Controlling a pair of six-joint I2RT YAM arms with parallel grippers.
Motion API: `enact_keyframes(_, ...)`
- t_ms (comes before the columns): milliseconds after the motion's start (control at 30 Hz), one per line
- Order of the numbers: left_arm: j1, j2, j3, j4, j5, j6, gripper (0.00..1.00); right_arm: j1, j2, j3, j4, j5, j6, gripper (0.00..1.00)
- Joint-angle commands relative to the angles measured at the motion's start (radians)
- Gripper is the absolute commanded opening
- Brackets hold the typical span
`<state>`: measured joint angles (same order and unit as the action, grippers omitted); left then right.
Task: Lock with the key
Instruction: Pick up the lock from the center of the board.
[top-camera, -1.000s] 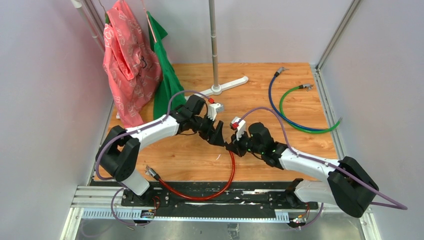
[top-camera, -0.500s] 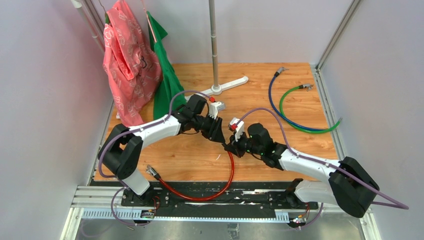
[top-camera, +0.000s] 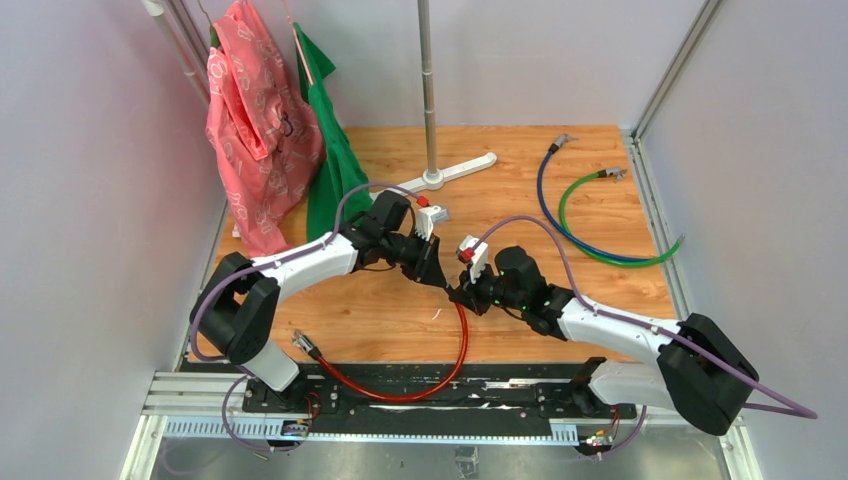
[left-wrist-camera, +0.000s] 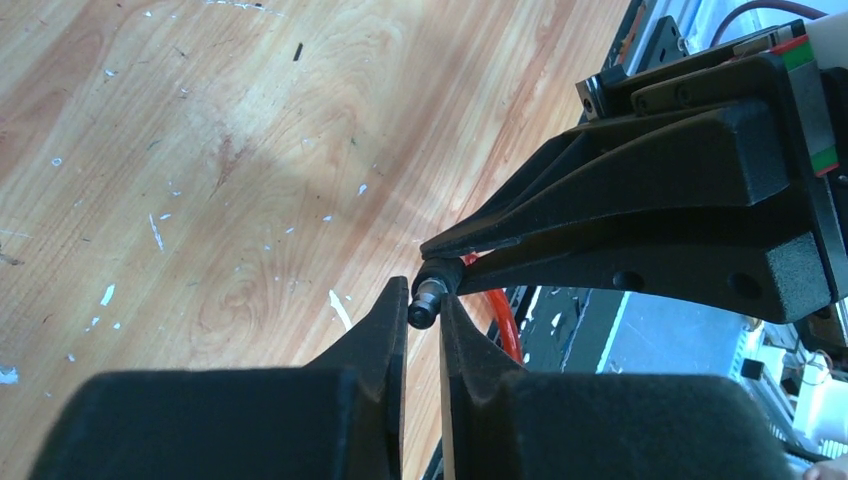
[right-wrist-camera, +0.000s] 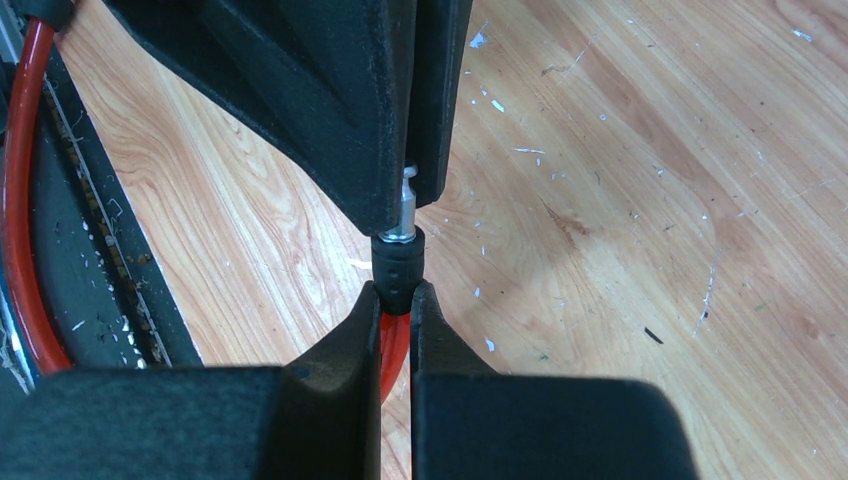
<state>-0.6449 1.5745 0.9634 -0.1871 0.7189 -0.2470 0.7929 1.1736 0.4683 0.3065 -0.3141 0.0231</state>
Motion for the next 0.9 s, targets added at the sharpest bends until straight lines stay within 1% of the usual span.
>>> enact_keyframes(0,-0.016,-0.009,-0.01,0.003,0.018,-0.003,0.17,0.021,-0.012,0.035,0.0,-0.04,-0.043,0.0)
enact_keyframes(100,-0.018,-0.001,-0.003,0.005,0.015,-0.002,0.22,0.023,-0.015,0.035,-0.001,-0.046,-0.05,0.0)
enact_keyframes(200,-0.018,0.004,0.001,0.005,0.019,-0.003,0.21,0.023,-0.021,0.035,-0.004,-0.043,-0.051,0.0)
enact_keyframes(300,-0.021,0.002,0.0,0.001,0.032,0.0,0.14,0.025,-0.023,0.035,-0.005,-0.041,-0.054,0.0)
enact_keyframes(333,-0.022,0.002,-0.001,-0.005,0.038,0.003,0.11,0.025,-0.023,0.036,-0.007,-0.039,-0.055,0.0)
enact_keyframes(367,-0.024,-0.001,-0.001,-0.01,0.04,0.008,0.04,0.025,-0.022,0.037,-0.008,-0.038,-0.055,0.0)
enact_keyframes(400,-0.027,-0.002,-0.002,-0.014,0.039,0.012,0.0,0.025,-0.022,0.038,-0.007,-0.037,-0.057,0.0)
enact_keyframes(467,-0.027,-0.009,-0.007,-0.011,0.037,0.013,0.0,0.025,-0.02,0.039,-0.004,-0.044,-0.056,0.0)
enact_keyframes(500,-0.027,-0.011,-0.009,-0.011,0.031,0.014,0.0,0.024,-0.02,0.041,-0.006,-0.043,-0.054,0.06)
enact_keyframes(533,-0.027,-0.014,-0.009,-0.012,0.016,0.015,0.0,0.024,-0.02,0.043,-0.013,-0.038,-0.047,0.21)
enact_keyframes(567,-0.027,-0.018,-0.01,-0.018,-0.006,0.019,0.0,0.023,-0.022,0.046,-0.025,-0.03,-0.041,0.44)
enact_keyframes(600,-0.026,-0.02,-0.006,-0.032,-0.031,0.027,0.0,0.024,-0.025,0.051,-0.044,-0.01,-0.015,0.56)
enact_keyframes(633,-0.026,-0.021,-0.004,-0.041,-0.038,0.037,0.0,0.023,-0.029,0.048,-0.056,0.011,0.015,0.64)
enact_keyframes(667,-0.023,-0.022,-0.003,-0.047,-0.043,0.044,0.0,0.023,-0.037,0.041,-0.059,0.033,0.036,0.75)
enact_keyframes(700,-0.02,-0.026,-0.004,-0.049,-0.041,0.042,0.0,0.023,-0.047,0.025,-0.05,0.039,0.061,0.79)
enact_keyframes(867,-0.006,-0.057,-0.014,-0.049,-0.017,0.044,0.0,0.022,-0.089,-0.079,0.068,-0.018,0.109,0.82)
